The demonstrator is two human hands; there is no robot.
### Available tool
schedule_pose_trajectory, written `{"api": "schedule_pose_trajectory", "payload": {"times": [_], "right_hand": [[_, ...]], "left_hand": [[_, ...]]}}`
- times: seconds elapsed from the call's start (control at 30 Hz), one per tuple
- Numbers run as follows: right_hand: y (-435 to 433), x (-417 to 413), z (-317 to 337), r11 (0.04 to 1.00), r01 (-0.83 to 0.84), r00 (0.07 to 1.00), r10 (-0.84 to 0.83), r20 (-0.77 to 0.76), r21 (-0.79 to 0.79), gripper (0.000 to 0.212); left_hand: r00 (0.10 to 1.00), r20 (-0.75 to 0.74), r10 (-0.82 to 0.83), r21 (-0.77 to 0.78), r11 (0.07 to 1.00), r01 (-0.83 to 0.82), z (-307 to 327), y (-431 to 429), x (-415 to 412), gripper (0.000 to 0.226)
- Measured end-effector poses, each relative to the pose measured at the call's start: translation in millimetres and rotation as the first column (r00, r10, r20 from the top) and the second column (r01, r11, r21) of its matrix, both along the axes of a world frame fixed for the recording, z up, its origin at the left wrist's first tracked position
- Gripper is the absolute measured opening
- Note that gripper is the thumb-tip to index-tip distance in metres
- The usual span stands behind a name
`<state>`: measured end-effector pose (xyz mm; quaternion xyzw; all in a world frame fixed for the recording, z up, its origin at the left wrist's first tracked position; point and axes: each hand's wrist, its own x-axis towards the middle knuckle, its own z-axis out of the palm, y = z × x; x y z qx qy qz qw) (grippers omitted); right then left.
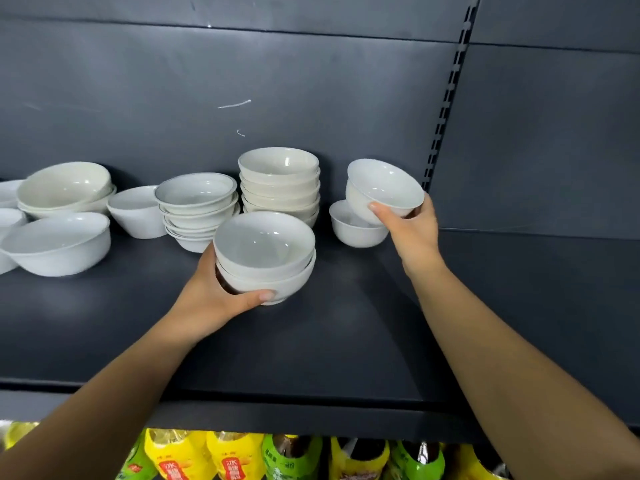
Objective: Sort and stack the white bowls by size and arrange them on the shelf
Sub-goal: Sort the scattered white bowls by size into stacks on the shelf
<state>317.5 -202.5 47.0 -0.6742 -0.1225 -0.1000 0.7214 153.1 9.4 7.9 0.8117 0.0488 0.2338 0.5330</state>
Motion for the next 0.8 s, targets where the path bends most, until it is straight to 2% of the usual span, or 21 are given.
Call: {"api": "schedule_pose_trajectory", "payload": {"times": [0.17,0.5,0.63,0.8], "right_hand": [[27,17,-9,0.995,0.092,0.995,-0.093,0.031,0.03,0.076],[31,37,-30,0.967,0.143,0.987,-0.123,0.106,-0.212,0.086],[29,38,-31,0.948,0.175,0.98,-0.143,0.137,-0.266,0.081],[30,41,-34,0.862,0.228,0.973,-0.183,0.141,-0.454,0.082]], "left_hand": [[0.999,-0.019,0.031,0.002,1.0,-0.031,-5,4,1,0.111],[1.0,-0.022,0.023,0.015,1.0,-0.023,-6,5,3,0.106],[1.0,-0.019,0.021,0.009,1.0,-0.021,-5,5,2,0.106],[0.999,-0.03,0.022,0.008,1.0,-0.022,-6,5,2,0.108]]}}
